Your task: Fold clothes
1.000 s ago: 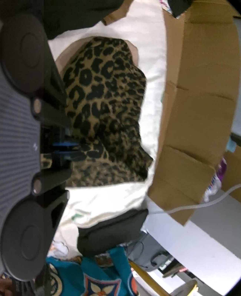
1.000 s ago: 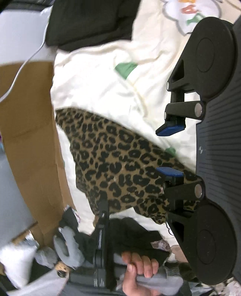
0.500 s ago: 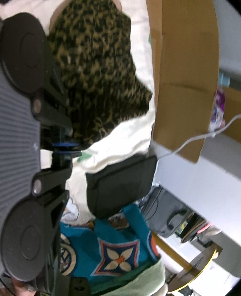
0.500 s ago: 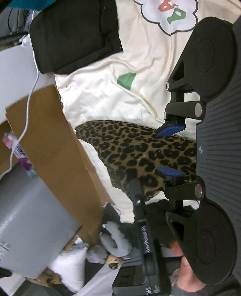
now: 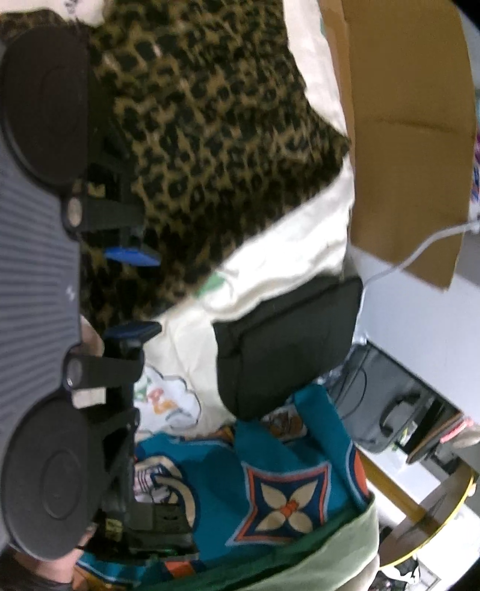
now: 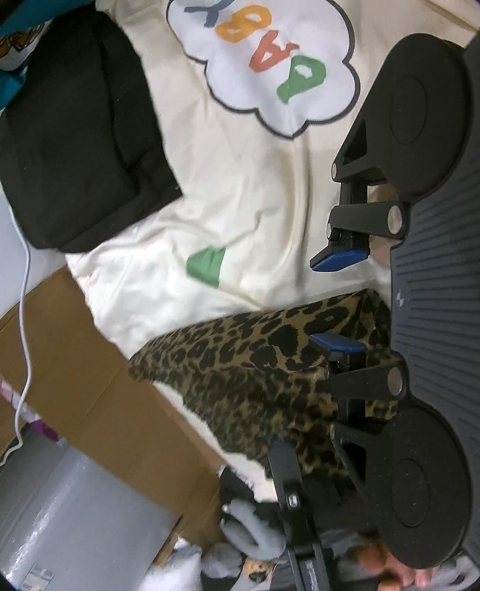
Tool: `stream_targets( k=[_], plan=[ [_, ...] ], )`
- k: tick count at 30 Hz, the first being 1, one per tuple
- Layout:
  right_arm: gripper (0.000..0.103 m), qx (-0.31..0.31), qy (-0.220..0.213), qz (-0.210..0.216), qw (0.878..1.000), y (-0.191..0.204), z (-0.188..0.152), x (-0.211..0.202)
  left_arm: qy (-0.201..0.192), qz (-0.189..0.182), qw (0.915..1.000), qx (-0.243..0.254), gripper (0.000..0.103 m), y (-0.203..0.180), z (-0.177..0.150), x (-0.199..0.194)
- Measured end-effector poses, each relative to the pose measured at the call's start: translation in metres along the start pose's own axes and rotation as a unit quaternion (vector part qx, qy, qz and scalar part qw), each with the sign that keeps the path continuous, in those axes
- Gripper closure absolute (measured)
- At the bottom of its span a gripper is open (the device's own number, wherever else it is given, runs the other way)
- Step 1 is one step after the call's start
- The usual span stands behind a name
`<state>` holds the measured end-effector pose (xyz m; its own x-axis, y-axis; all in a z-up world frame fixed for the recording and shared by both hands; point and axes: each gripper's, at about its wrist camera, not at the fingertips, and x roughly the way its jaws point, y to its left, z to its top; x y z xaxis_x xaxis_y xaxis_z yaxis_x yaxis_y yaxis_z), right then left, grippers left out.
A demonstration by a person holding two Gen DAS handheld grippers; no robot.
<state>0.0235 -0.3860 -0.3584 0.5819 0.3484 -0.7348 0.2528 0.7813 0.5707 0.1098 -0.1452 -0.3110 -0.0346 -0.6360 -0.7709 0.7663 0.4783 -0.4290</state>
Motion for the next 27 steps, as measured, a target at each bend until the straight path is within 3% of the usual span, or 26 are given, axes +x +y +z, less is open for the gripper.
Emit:
stream_targets(
  k=[6,10,12,14,19,20,22,23,24,27],
  plan=[
    [0.057,-0.029,-0.011,-0.001,1.000,0.008,-0.009,-0.010,0.003,0.046,0.9983,-0.036,0.067,0.038,-0.023,-0.023],
    [0.049,-0.067,-0.018,0.000,0.998,0.024,-0.010,-0.020,0.012,0.081,0.9946,-0.063,0.067,0.062,-0.047,-0.041],
    [0.037,-0.098,-0.013,-0.009,0.995,0.036,-0.009,-0.014,0.015,0.100,0.9922,-0.073,0.067,0.071,-0.062,-0.051],
    [0.034,-0.114,-0.009,-0.026,0.993,0.043,-0.008,-0.005,0.019,0.117,0.9898,-0.079,0.067,0.080,-0.074,-0.059],
    [0.034,-0.155,0.007,-0.047,0.987,0.061,-0.012,0.022,0.023,0.161,0.9815,-0.101,0.063,0.100,-0.101,-0.079],
    [0.036,-0.163,0.007,-0.056,0.985,0.064,-0.013,0.025,0.025,0.165,0.9802,-0.106,0.062,0.103,-0.106,-0.082],
    [0.057,-0.169,0.008,-0.074,0.983,0.064,-0.013,0.031,0.031,0.164,0.9788,-0.119,0.060,0.106,-0.116,-0.083],
    [0.083,-0.166,0.011,-0.083,0.983,0.062,-0.011,0.033,0.035,0.163,0.9781,-0.124,0.058,0.108,-0.120,-0.084],
    [0.099,-0.163,0.014,-0.091,0.982,0.059,-0.010,0.034,0.042,0.159,0.9781,-0.129,0.056,0.108,-0.126,-0.082],
    [0.099,-0.157,0.005,-0.098,0.983,0.051,-0.004,0.029,0.058,0.141,0.9790,-0.135,0.043,0.106,-0.140,-0.071]
  ],
)
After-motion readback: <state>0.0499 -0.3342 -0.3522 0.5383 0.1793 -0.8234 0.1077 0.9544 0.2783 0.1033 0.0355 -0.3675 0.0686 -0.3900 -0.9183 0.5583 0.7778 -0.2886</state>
